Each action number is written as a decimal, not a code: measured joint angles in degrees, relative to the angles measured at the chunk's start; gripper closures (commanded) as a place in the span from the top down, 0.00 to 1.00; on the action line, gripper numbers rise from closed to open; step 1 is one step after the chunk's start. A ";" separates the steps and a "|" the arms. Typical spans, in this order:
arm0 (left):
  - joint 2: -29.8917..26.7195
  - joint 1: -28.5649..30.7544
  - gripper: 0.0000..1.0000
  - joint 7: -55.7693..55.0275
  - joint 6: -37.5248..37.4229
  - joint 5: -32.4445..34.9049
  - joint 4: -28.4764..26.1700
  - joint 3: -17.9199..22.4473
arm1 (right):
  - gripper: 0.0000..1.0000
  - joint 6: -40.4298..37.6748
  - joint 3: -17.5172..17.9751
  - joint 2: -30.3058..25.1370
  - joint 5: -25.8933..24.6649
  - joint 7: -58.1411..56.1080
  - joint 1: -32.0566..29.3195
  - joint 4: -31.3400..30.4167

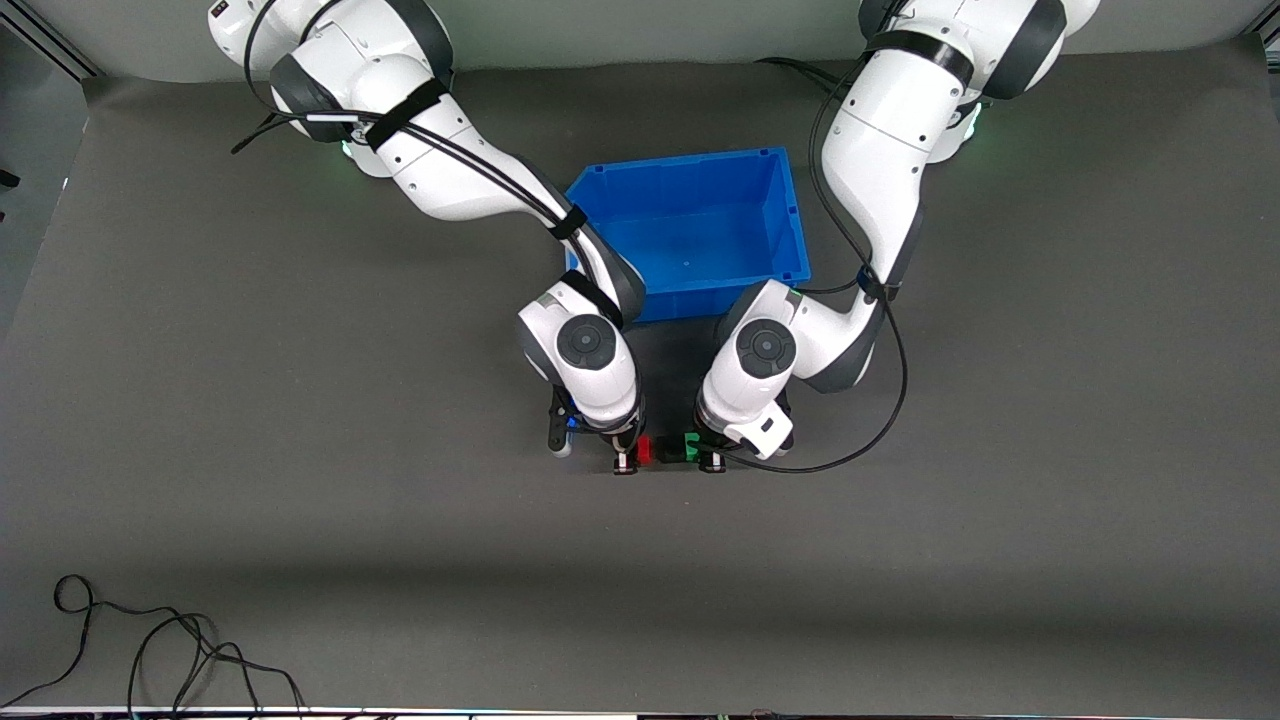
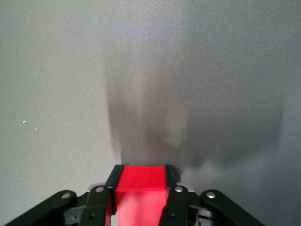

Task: Attach green and red cubes to black cube
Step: 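Open the left gripper and lift away while the right gripper releases red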

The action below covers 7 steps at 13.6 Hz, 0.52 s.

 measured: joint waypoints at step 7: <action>0.05 -0.69 1.00 -0.30 0.14 0.05 0.00 0.04 | 0.00 0.03 0.06 0.31 -0.03 0.60 1.33 0.33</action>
